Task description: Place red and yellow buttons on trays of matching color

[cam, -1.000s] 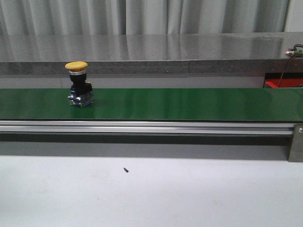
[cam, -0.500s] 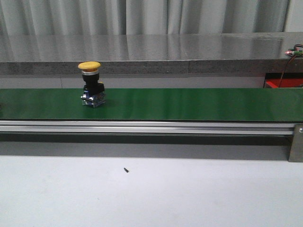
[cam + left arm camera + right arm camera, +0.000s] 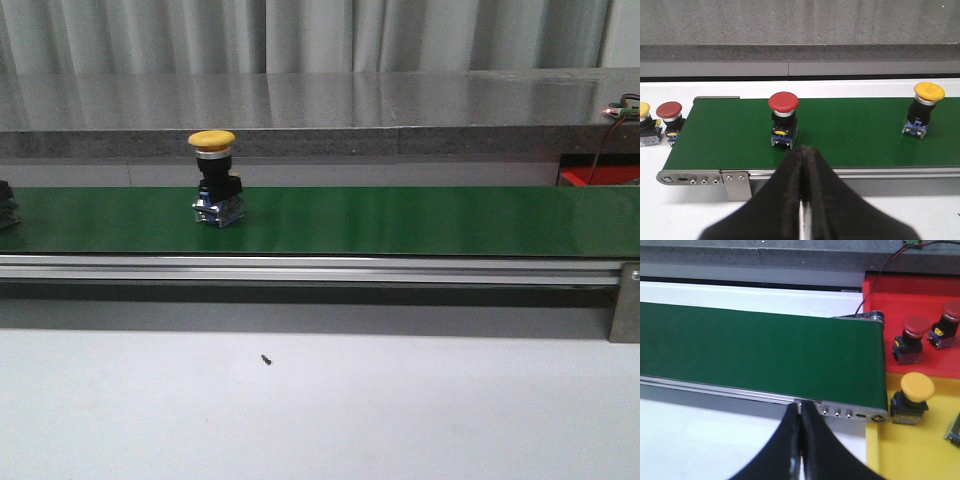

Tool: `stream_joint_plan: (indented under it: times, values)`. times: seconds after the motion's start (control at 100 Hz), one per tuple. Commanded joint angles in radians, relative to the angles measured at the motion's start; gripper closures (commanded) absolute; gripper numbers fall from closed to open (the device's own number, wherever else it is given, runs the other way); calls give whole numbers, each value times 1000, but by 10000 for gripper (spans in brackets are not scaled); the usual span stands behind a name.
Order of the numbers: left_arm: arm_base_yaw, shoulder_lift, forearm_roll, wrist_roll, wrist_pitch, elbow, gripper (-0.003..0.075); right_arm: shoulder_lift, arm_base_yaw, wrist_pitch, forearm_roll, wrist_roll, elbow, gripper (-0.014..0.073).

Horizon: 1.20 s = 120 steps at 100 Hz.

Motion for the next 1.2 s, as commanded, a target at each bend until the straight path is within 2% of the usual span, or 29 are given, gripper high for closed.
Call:
stream_joint_plan:
  times: [0.0,0.25,0.34,0.44,0.63,0.7,0.94,1.19]
  values:
    - [-8,3,-23,4,-66,-28,740,53,23,-33,-2,-33,-93,717]
    - [-8,3,-23,4,-66,-28,740,282,100,132,0,-51,-326,713]
    - [-8,3,-23,4,-66,-28,739,380,119,212,9,-50,-420,669]
    - [-8,3,-23,4,-66,-28,739,481,140,278,15,-50,-515,521]
    - [-8,3,-23,4,-66,-28,740,650,199,324,30,-50,-683,86]
    - [-8,3,-23,4,-66,-28,740,708,221,328,30,-50,-733,-4]
    - [-8,3,-23,4,-66,-28,739,915,259,458,34,-54,-931,-5]
    - [-8,3,-23,4,-66,-28,740,1108,279,602,40,-175,-1156,-5]
